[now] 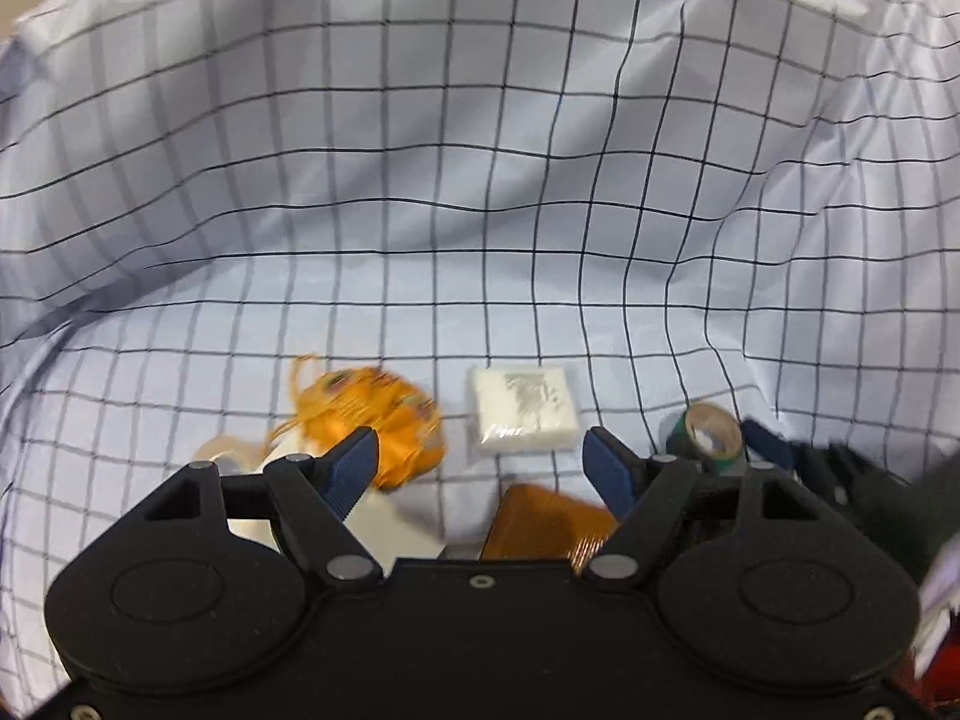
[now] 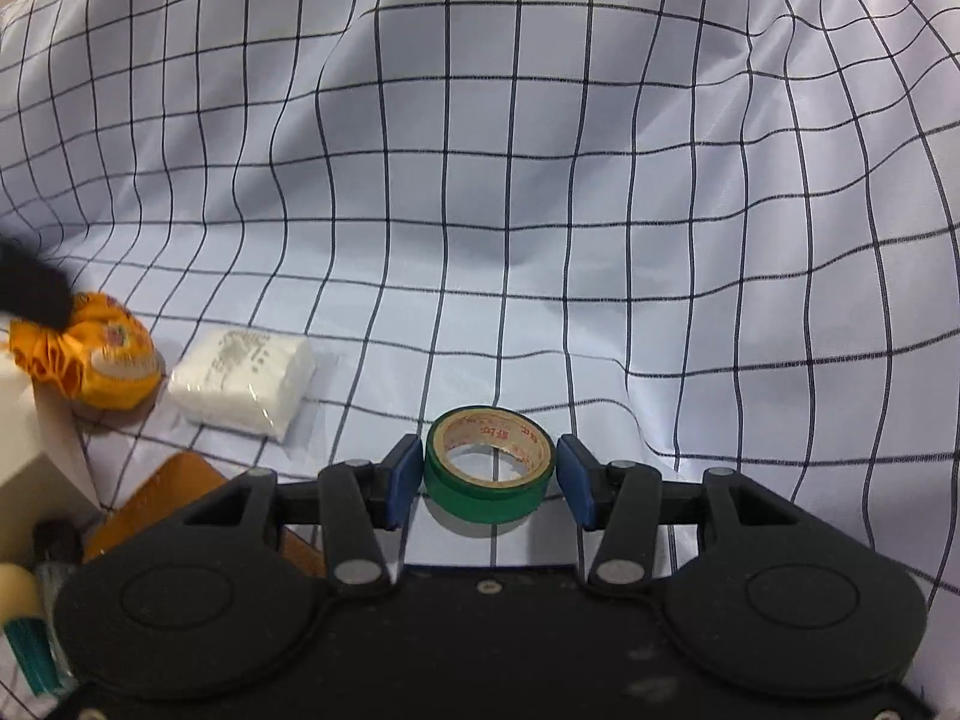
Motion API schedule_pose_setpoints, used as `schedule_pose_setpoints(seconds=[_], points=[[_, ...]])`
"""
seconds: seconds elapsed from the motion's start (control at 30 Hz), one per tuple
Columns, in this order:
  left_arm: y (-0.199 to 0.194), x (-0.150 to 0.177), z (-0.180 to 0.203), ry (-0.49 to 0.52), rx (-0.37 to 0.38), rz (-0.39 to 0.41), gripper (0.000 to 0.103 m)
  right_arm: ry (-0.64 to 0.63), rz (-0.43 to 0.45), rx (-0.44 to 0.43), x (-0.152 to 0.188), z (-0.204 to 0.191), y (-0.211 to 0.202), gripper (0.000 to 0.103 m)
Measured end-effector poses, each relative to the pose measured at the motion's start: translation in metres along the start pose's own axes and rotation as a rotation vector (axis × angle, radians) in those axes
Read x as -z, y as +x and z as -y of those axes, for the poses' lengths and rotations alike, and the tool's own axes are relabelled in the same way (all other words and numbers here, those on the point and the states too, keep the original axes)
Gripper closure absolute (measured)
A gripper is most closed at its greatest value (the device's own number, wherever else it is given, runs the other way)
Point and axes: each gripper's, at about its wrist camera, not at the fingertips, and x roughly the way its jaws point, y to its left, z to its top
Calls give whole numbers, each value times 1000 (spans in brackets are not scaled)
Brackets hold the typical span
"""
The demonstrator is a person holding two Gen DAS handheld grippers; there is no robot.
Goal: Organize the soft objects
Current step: 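Close the left tool on the white plastic packet, then carry the white packet and green tape roll over the basket with both tools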
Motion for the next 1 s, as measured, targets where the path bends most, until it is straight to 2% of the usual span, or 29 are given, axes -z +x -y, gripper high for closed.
schedule_pose_setpoints(seconds=[0.17, 0.43, 0.73, 0.87, 1.0], points=[[40, -18, 16, -5, 6, -67, 32, -9, 2, -3, 2, -5, 6, 55], [91, -25, 37, 30, -62, -126, 32, -12, 12, -19, 11, 0, 3, 55], [122, -18, 36, 36, -90, -175, 32, 3, 5, -39, 14, 6, 7, 56], [128, -14, 38, 66, -94, -163, 33, 13, 5, -52, 14, 9, 10, 55], [133, -14, 44, 76, -71, -149, 39, 34, 5, -70, 14, 14, 11, 55]])
